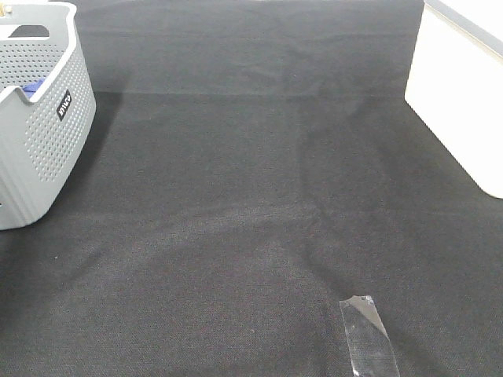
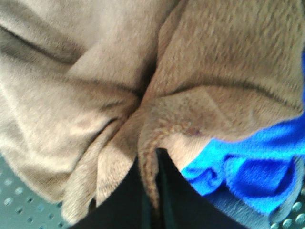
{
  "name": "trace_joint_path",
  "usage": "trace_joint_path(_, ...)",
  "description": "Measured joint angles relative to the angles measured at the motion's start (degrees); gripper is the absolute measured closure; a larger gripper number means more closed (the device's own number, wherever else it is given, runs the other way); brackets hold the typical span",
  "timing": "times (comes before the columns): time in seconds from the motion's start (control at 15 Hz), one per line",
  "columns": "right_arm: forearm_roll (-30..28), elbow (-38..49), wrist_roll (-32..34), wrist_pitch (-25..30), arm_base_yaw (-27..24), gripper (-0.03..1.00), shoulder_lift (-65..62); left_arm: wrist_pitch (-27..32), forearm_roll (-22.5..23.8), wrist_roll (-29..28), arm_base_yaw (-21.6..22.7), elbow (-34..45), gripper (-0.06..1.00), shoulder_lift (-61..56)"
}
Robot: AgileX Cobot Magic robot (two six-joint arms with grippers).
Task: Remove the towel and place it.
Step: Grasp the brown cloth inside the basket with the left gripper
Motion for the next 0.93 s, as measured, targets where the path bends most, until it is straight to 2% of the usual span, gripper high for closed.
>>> trace_joint_path(0.27, 0.46, 0.0, 0.0, -0.06, 0.0, 0.01, 0.0, 1.83, -0.11, -2.92, -4.18, -5.5, 0.94, -6.7)
trace_joint_path(0.47, 3.38, 0.0, -0.11, -0.4, 0.0, 0.01, 0.0, 2.01, -0.17, -6.25, -7.45, -10.26, 0.94, -11.8)
trace_joint_path(0.73, 5.9, 0.0, -4.24, -0.46, 0.0, 0.01, 0.34, 2.23, 0.29, -8.48, -16.67, -17.99, 0.94, -18.51)
trace_joint_path(0.93, 8.65, -0.17, -8.54, -0.52, 0.0, 0.01, 4.58, 2.35, 0.74, -9.63, -21.31, -22.0, 0.94, -20.63)
